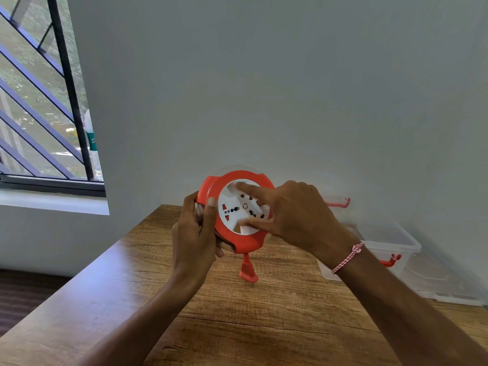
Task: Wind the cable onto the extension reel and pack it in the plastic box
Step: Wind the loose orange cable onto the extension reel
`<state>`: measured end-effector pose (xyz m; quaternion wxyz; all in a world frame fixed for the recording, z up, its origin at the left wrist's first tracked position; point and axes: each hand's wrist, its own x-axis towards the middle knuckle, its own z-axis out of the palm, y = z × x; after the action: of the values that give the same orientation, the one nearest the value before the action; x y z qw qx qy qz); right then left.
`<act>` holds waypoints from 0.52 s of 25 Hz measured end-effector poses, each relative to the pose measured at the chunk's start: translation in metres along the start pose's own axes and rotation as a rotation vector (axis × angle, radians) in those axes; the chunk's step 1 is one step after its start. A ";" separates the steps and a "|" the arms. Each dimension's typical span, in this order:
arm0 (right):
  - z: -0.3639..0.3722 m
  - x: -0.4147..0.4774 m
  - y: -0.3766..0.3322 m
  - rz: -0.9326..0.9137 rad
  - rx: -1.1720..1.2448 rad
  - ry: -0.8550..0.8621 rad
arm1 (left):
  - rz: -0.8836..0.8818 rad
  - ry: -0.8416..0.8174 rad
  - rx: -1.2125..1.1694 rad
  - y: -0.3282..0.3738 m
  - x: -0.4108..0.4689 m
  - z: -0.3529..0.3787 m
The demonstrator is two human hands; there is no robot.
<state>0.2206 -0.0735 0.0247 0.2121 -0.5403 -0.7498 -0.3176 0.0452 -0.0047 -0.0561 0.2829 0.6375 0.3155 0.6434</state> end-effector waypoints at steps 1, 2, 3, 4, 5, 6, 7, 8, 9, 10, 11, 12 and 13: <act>-0.002 0.000 0.004 0.036 0.055 0.064 | -0.042 0.004 -0.029 -0.002 0.002 0.000; -0.003 0.000 0.007 0.095 0.112 0.161 | -0.087 0.008 -0.060 -0.004 0.003 -0.001; -0.001 0.001 0.008 0.180 0.166 0.250 | -0.136 0.012 -0.093 -0.007 0.005 -0.002; 0.003 0.001 0.007 0.286 0.221 0.300 | -0.184 0.015 -0.131 -0.009 0.006 -0.002; 0.007 0.002 0.005 0.404 0.291 0.288 | -0.229 0.015 -0.173 -0.011 0.006 -0.002; 0.012 0.003 0.004 0.531 0.391 0.204 | -0.265 0.013 -0.217 -0.012 0.006 -0.003; 0.016 0.003 0.001 0.661 0.536 0.068 | -0.292 0.006 -0.257 -0.014 0.007 -0.003; 0.019 0.003 -0.002 0.781 0.735 -0.073 | -0.313 -0.005 -0.296 -0.015 0.008 -0.003; 0.022 0.001 -0.006 0.876 0.954 -0.184 | -0.330 -0.015 -0.333 -0.016 0.008 -0.002; 0.027 -0.002 -0.010 0.937 1.148 -0.258 | -0.343 -0.024 -0.370 -0.016 0.007 -0.001; 0.033 -0.005 -0.013 0.963 1.304 -0.296 | -0.351 -0.031 -0.405 -0.017 0.007 0.000; 0.040 -0.009 -0.015 0.965 1.426 -0.307 | -0.362 -0.037 -0.432 -0.018 0.005 0.002; 0.047 -0.012 -0.017 0.957 1.517 -0.296 | -0.378 -0.042 -0.451 -0.020 0.005 0.003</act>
<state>0.2099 -0.0516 -0.0208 0.5217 -0.5446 -0.4728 0.4557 0.0469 0.0118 -0.0684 0.5386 0.5018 0.2718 0.6199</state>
